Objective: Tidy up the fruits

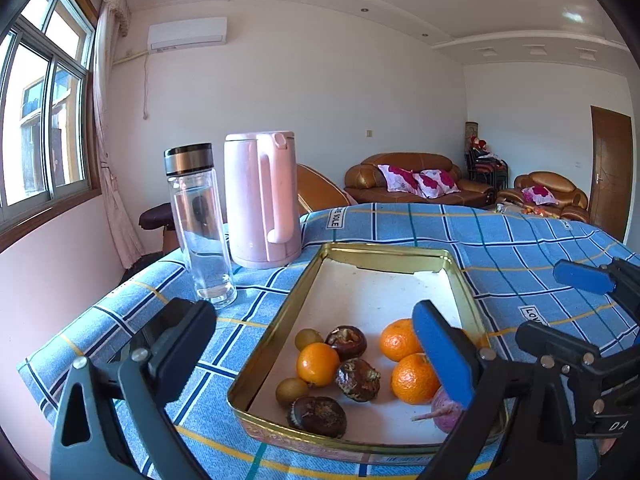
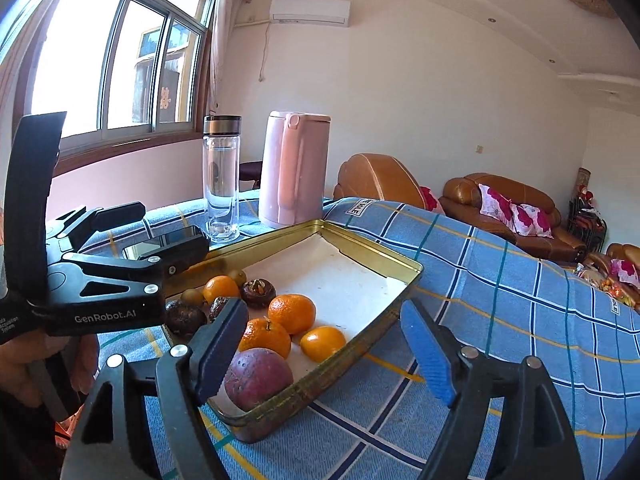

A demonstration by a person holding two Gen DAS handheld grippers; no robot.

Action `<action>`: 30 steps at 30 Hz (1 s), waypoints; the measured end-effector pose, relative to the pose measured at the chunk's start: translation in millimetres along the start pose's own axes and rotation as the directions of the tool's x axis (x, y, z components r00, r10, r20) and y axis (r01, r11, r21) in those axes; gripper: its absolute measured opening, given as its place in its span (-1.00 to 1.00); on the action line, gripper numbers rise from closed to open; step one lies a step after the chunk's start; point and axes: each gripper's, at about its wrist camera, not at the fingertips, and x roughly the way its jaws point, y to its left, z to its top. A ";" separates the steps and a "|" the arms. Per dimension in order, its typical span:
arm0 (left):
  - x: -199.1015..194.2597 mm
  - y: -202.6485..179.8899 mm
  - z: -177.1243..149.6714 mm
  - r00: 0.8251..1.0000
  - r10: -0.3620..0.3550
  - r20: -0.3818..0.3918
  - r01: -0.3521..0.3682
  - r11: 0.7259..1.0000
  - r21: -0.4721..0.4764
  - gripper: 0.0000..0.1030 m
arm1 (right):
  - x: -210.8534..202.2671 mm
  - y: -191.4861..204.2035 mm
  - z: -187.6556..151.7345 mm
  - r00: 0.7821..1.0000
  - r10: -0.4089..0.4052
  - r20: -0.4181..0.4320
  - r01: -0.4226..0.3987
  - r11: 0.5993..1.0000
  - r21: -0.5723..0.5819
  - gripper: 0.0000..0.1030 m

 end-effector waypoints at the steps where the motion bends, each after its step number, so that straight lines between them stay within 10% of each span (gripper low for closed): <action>1: -1.5 -2.7 0.5 1.000 -0.001 0.003 0.001 1.000 0.006 0.96 | -3.1 -2.0 -1.2 1.000 -0.007 0.006 0.006 1.000 0.005 0.57; 30: -18.7 -36.5 4.4 0.999 -0.044 0.032 0.042 0.998 0.055 1.00 | -53.4 -31.5 -13.0 0.987 -0.099 0.127 0.088 0.992 0.089 0.67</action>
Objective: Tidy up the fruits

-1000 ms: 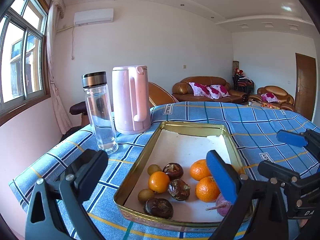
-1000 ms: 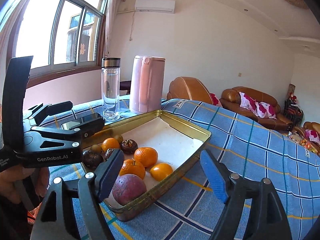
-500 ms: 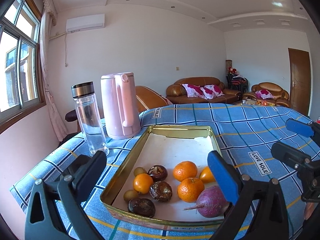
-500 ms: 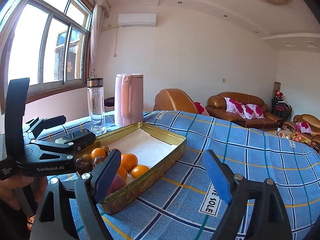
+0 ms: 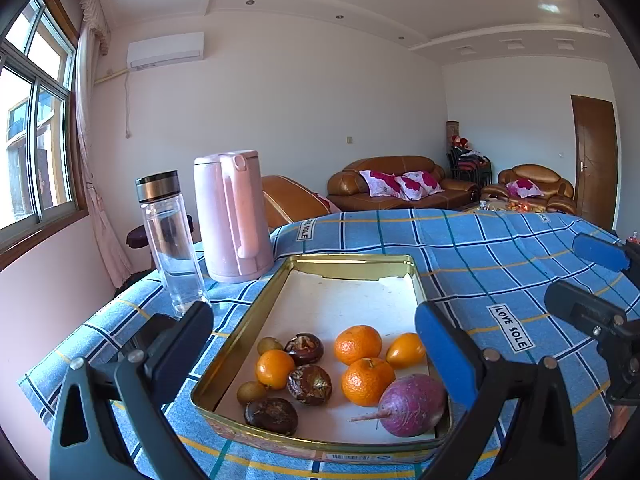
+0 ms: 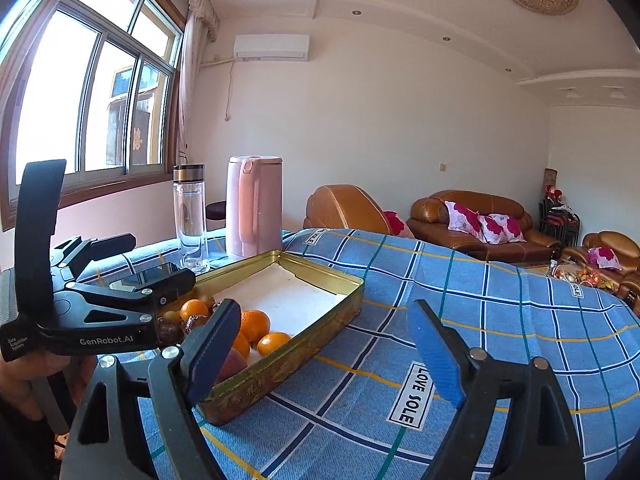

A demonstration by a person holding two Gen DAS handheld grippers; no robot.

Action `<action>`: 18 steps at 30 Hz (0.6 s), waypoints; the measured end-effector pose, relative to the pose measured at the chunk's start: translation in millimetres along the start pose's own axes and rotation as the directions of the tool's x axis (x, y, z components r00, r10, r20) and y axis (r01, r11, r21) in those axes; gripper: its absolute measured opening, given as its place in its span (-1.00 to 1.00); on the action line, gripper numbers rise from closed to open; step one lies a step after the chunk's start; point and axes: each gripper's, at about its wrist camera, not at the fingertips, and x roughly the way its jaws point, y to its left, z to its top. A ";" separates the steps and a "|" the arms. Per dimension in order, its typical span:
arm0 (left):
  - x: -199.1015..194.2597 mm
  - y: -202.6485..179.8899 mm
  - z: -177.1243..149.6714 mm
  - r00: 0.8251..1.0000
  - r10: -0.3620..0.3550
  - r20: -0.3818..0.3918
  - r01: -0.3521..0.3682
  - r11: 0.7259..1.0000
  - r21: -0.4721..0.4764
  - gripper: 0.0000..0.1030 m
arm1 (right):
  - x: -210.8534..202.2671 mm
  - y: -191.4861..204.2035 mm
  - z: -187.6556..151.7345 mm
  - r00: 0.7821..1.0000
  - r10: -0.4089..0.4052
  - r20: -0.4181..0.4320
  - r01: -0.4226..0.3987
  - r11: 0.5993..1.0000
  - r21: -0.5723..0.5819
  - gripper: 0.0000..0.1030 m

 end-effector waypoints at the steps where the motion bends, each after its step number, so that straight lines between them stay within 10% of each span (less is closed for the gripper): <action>1: -0.2 -0.5 -0.1 1.000 -0.001 0.000 0.001 1.000 0.001 1.00 | -0.4 0.3 0.0 1.000 0.000 0.002 0.000 1.000 -0.001 0.67; 18: -3.8 -12.2 2.0 1.000 0.000 0.014 -0.001 0.999 0.041 1.00 | -4.2 -3.6 0.6 1.000 0.003 0.012 -0.003 1.000 0.001 0.68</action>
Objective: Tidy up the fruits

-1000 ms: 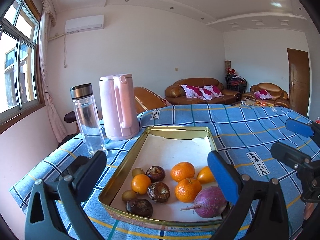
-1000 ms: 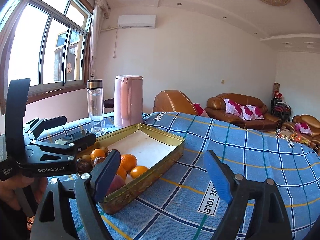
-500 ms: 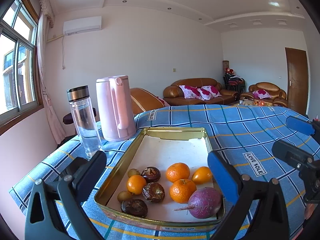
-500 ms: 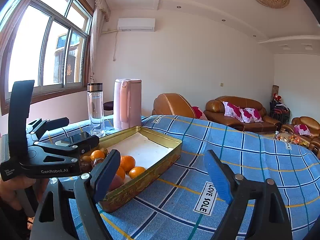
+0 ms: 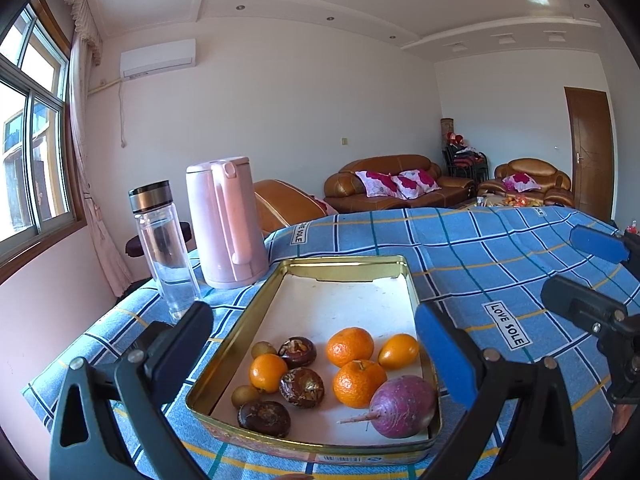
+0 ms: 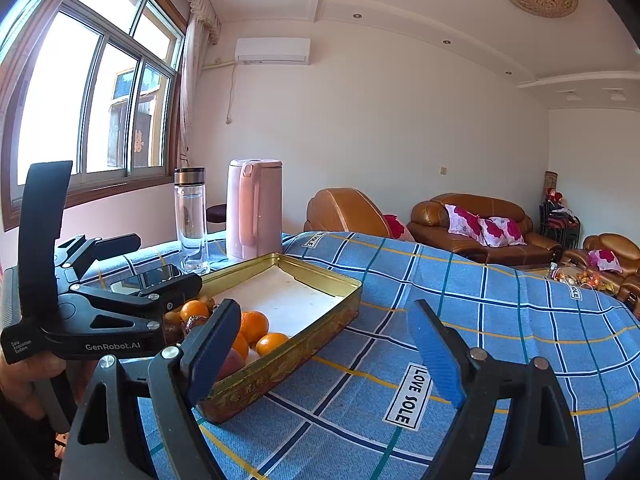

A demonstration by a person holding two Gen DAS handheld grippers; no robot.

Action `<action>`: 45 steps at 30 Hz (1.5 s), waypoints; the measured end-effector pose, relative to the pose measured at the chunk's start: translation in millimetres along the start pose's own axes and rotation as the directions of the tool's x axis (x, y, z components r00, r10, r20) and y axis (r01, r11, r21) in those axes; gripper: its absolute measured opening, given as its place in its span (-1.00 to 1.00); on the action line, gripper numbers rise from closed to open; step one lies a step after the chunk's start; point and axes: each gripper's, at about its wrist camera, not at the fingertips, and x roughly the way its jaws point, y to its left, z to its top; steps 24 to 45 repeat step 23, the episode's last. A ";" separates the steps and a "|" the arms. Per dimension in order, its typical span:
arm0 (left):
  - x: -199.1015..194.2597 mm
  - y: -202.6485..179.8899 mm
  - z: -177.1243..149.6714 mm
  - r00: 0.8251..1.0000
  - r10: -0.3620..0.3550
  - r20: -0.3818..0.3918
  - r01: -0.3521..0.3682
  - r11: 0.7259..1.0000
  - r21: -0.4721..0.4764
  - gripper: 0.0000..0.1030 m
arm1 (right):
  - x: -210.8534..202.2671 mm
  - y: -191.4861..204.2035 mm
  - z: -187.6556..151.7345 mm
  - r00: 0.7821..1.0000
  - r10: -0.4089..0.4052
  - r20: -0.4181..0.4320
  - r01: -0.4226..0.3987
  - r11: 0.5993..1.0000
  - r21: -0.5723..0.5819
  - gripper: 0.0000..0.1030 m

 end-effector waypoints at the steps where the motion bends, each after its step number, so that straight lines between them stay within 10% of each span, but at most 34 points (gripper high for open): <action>1: -0.8 -1.5 0.3 1.000 0.004 0.005 -0.004 1.000 0.006 1.00 | -0.5 -0.5 0.2 1.000 0.000 0.002 0.000 1.000 0.000 0.68; 45: -6.0 -8.8 1.0 1.000 -0.012 0.029 0.011 0.999 0.032 1.00 | -4.0 -5.1 -5.3 1.000 -0.008 0.002 0.008 1.000 -0.008 0.68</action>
